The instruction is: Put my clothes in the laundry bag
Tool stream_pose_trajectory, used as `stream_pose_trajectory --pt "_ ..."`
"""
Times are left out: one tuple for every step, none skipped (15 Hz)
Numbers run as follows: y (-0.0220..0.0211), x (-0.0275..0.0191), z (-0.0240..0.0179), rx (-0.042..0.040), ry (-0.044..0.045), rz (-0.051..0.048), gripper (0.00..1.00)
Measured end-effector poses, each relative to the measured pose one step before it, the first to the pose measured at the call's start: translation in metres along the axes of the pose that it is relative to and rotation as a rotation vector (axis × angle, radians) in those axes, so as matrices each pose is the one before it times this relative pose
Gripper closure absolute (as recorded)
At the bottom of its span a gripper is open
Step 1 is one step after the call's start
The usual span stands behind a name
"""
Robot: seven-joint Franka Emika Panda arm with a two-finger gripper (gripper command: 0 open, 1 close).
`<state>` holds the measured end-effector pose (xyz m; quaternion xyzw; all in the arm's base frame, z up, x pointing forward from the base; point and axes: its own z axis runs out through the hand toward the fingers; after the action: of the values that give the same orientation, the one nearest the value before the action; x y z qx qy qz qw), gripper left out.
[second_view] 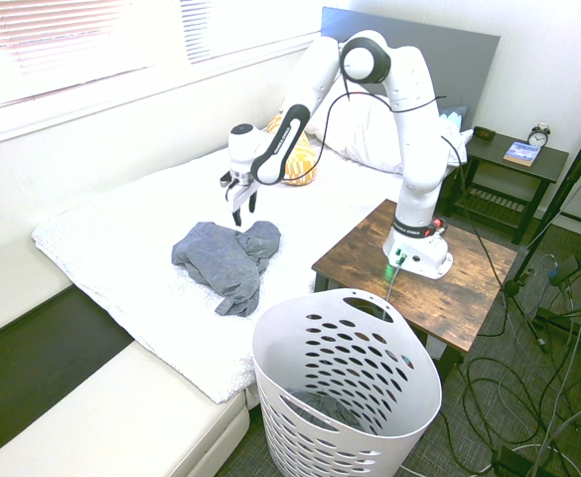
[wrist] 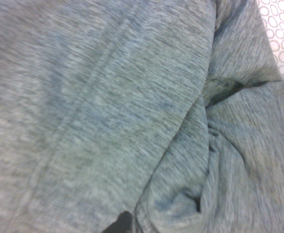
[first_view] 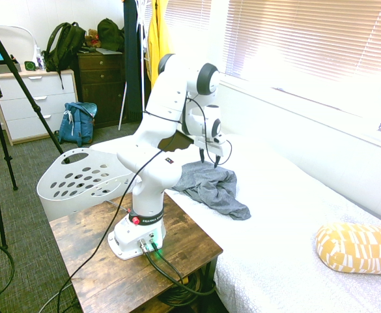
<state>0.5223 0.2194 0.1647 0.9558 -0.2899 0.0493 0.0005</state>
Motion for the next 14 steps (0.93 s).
stream_pose_trajectory --pt "-0.00729 0.0032 0.02625 0.00017 -0.01054 -0.0011 0.0" --pt "-0.00876 0.002 0.02443 0.00466 -0.01318 -0.00393 0.0" --pt "-0.00826 0.00203 0.02246 -0.0029 -0.00914 -0.00276 0.0" --pt "-0.00703 0.00102 0.0195 -0.00628 -0.00513 -0.00415 0.0" --pt "-0.00454 -0.00002 0.01825 -0.00978 -0.00249 -0.00265 0.0" --pt "-0.0013 -0.00107 0.01855 -0.01785 0.00224 -0.00582 0.0" --pt "0.00134 -0.00305 0.01822 -0.02264 0.0025 -0.0096 0.0" --pt "0.00126 -0.00397 0.01602 -0.02041 0.00097 -0.00646 0.0" --pt "0.00002 -0.00378 0.01202 -0.01152 -0.00065 -0.00105 0.0" --pt "-0.00143 -0.00276 0.007 -0.00435 -0.00054 0.00011 0.0" --pt "-0.00134 -0.00158 0.00154 0.00233 -0.00469 0.0043 1.0" --pt "-0.00094 -0.00035 -0.00086 0.00643 -0.00875 0.00388 1.0" --pt "-0.00022 -0.00033 -0.0001 0.00524 -0.00956 0.00332 1.0" --pt "0.0009 -0.00072 0.00082 0.00053 -0.00618 -0.00016 1.0"
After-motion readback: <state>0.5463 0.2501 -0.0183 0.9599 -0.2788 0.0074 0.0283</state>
